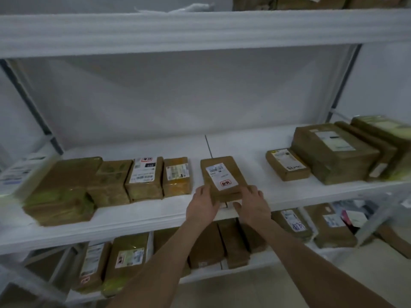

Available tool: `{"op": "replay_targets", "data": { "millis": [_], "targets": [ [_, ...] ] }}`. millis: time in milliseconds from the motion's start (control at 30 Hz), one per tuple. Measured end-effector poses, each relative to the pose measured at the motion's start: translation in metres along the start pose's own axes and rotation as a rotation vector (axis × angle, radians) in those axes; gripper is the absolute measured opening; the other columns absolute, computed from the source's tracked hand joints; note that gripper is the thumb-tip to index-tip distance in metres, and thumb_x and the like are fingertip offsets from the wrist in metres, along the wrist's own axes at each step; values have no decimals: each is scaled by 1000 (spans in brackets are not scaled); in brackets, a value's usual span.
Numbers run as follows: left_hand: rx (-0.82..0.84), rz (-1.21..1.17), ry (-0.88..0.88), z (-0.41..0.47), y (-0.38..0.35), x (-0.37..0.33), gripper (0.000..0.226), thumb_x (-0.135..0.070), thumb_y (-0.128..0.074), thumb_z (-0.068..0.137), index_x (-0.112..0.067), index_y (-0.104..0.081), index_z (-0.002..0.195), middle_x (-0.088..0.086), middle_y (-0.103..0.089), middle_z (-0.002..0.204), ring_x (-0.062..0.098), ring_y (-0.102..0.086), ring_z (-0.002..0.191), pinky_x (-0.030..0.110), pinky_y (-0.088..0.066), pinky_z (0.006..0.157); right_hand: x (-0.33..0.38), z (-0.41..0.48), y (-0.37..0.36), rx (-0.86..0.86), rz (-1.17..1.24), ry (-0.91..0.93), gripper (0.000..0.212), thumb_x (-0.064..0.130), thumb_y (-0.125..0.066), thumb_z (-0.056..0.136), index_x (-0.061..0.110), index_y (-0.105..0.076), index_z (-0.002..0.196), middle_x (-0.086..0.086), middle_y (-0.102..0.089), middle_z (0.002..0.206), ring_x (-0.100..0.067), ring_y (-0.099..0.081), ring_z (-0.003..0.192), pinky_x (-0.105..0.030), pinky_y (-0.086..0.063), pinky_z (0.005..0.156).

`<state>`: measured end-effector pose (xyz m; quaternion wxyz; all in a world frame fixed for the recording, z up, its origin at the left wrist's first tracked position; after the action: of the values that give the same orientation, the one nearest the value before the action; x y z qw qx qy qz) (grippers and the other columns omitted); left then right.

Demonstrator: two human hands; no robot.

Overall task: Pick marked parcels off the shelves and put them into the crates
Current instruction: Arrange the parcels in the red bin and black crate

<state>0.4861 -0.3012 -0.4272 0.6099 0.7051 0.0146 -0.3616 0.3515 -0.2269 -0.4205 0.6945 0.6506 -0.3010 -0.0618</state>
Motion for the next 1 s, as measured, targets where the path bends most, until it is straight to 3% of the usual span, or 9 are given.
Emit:
{"op": "replay_targets", "data": {
  "millis": [233, 433, 500, 567, 633, 667, 800, 900, 1000],
  "targets": [
    [5, -241, 230, 72, -20, 1, 60, -26, -59, 92, -8, -33, 142, 15, -42, 137, 30, -49, 123, 38, -45, 96, -39, 69, -4, 125, 372, -166, 76, 39, -59, 92, 12, -20, 151, -13, -29, 151, -30, -37, 134, -41, -36, 108],
    [4, -354, 363, 87, -29, 3, 53, -19, -62, 90, -10, -41, 137, 12, -55, 134, 28, -54, 121, 35, -46, 94, -55, 96, -9, 222, 543, -197, 66, 30, -56, 95, 6, -27, 149, -13, -38, 149, -28, -39, 135, -36, -33, 110],
    [-8, -430, 416, 82, -29, 2, 54, -15, -61, 90, -9, -40, 139, 12, -55, 135, 27, -53, 122, 35, -45, 95, -59, 99, -8, 252, 526, -202, 49, 26, -56, 94, 3, -45, 136, -15, -50, 137, -29, -49, 124, -37, -39, 103],
    [-45, -473, 452, 73, -29, 3, 58, -9, -61, 89, -10, -39, 142, 11, -53, 137, 28, -52, 123, 38, -46, 101, -67, 102, -9, 285, 556, -200, 25, 24, -61, 89, 5, -62, 105, -15, -64, 115, -25, -61, 99, -35, -49, 87],
    [-92, -537, 483, 61, -31, 5, 60, -2, -61, 87, -12, -40, 143, 11, -54, 136, 28, -53, 122, 42, -46, 102, -74, 98, -9, 325, 631, -198, 20, 25, -67, 86, 5, -63, 87, -10, -67, 95, -19, -61, 78, -28, -52, 67],
    [-116, -572, 497, 54, -33, 5, 60, 2, -61, 86, -11, -42, 142, 12, -55, 135, 28, -54, 121, 43, -46, 102, -79, 95, -10, 346, 679, -208, 20, 24, -68, 85, 5, -62, 86, -9, -66, 91, -18, -61, 76, -27, -53, 66],
    [-240, -660, 537, 25, -40, -4, 56, 12, -57, 83, -6, -49, 136, 14, -59, 130, 29, -57, 117, 44, -47, 101, -93, 78, -11, 375, 739, -181, 15, 21, -67, 87, 8, -63, 94, -8, -67, 97, -20, -62, 81, -33, -57, 79],
    [-320, -657, 554, 4, -45, -14, 49, 9, -55, 85, -3, -53, 133, 11, -61, 127, 27, -58, 116, 42, -46, 102, -101, 66, -6, 321, 726, -122, 26, 24, -63, 89, 10, -64, 111, -5, -65, 102, -18, -57, 88, -29, -51, 80],
    [-347, -635, 585, -15, -53, -15, 51, 8, -56, 86, -5, -51, 135, 11, -60, 130, 26, -57, 118, 40, -46, 102, -103, 52, -2, 290, 734, -70, 38, 26, -63, 89, 13, -58, 125, -7, -64, 121, -21, -59, 101, -31, -49, 86]
  ]
}}
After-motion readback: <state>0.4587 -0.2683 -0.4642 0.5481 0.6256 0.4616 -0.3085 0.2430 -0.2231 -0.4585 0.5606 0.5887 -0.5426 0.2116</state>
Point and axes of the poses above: each hand's wrist, its own z-axis towards the middle knuckle, its own y-axis out of the back of the hand, x = y × z, the point moved 9 cm from there along z, towards the middle knuckle
